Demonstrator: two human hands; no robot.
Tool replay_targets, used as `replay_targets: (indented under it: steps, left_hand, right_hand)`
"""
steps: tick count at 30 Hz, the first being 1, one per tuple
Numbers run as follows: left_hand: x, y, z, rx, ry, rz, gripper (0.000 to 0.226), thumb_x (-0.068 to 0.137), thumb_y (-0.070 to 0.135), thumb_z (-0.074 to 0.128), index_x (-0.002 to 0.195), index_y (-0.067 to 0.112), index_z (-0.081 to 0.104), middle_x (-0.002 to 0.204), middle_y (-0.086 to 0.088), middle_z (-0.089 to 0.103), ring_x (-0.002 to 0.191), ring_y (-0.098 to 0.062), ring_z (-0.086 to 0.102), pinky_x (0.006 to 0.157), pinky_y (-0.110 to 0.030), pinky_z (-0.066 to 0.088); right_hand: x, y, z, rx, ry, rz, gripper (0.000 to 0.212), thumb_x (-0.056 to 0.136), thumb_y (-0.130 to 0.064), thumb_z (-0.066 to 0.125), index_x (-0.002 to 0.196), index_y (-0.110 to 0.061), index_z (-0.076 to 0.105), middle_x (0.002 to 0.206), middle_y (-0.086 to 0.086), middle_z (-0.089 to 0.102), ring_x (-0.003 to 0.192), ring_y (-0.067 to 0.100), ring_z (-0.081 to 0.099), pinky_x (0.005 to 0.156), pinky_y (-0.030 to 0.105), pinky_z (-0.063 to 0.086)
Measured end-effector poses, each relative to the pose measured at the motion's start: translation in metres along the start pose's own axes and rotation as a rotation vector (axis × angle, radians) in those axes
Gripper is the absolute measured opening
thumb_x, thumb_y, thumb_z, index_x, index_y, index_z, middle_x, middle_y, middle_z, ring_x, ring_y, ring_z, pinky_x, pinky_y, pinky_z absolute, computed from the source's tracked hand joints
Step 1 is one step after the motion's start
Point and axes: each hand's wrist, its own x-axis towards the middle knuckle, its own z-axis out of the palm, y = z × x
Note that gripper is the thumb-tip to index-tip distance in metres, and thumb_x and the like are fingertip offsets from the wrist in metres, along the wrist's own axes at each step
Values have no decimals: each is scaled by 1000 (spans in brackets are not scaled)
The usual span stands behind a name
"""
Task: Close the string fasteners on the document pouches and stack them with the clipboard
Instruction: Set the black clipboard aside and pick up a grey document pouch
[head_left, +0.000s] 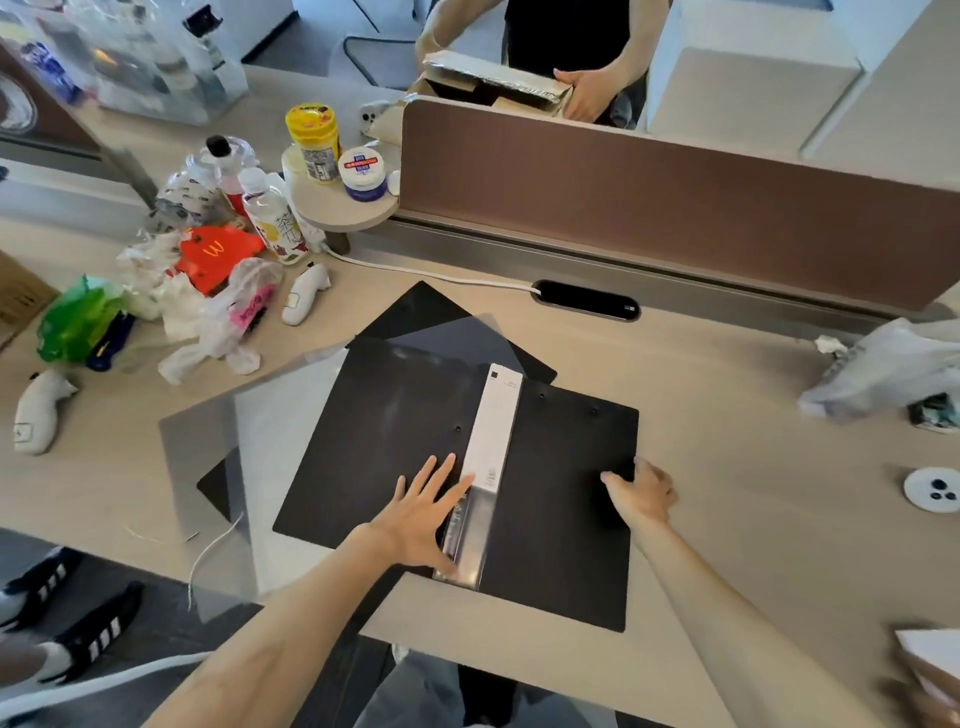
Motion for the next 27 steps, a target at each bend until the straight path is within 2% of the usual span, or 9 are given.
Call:
replay_targets:
  steps: [5,8,12,14,16,19,23,25,27]
  left_hand:
    - [9,18,12,293,-46,114,127,63,68,69,144,38,-24,156,-3,-29,142,-37,-26,109,-71,0]
    - [9,26,9,254,8,120,121,69,66,64,140,40,-30,156,0,-30,142,-35,-25,110,-71,4]
    - [-1,31,-17,46,61,140,109,75,59,61,145,41,-20,158,10,-21,146,-25,-18,115,-60,7]
    - [-4,34,-31,-104,131,105,105,75,57,62,146,43,-15,159,15,-18,148,-21,-11,117,-55,16]
    - [-6,38,-43,-197,216,69,100,76,57,60,147,44,-10,159,17,-14,149,-19,-3,117,-48,26]
    - [-11,45,-56,-230,287,55,92,81,54,57,149,41,-4,160,15,-8,149,-17,2,118,-43,26]
    - [-15,37,-65,-227,280,16,98,79,53,62,151,34,-2,161,10,-9,149,-18,2,117,-41,26]
    - [-17,35,-73,-142,220,32,107,74,62,64,151,33,-5,161,5,-15,149,-23,-6,120,-43,16]
    - [-22,42,-85,-265,152,38,114,66,75,63,149,40,-6,160,7,-15,148,-21,-11,120,-48,9]
  right_hand:
    - [0,22,-6,-337,-164,-194,77,85,-44,59,150,-25,24,160,2,8,145,27,9,115,40,23]
    - [2,30,-8,-389,-170,-242,79,84,-43,60,150,-27,21,161,0,5,145,27,8,116,39,23]
    - [12,37,-12,-10,-44,-218,60,84,-29,65,139,-14,45,149,8,36,139,27,30,115,38,29]
    - [12,37,-16,214,3,-110,49,81,-31,67,125,-11,55,132,10,53,121,27,51,103,38,44]
    - [15,39,-18,384,-44,21,46,80,-38,67,115,-10,59,117,9,62,104,27,60,90,36,50]
    - [24,40,-24,439,-207,142,44,81,-40,66,117,-14,60,116,6,64,105,29,61,95,44,50]
    - [27,24,-53,552,-226,-64,13,91,-15,58,100,-19,65,115,7,68,107,26,63,99,48,49]
    - [26,19,-69,596,-224,-114,21,90,-13,57,111,-16,62,123,7,65,114,25,59,103,47,45]
    - [25,16,-83,610,-227,-148,36,89,-18,60,124,-17,54,134,4,58,123,23,54,106,46,42]
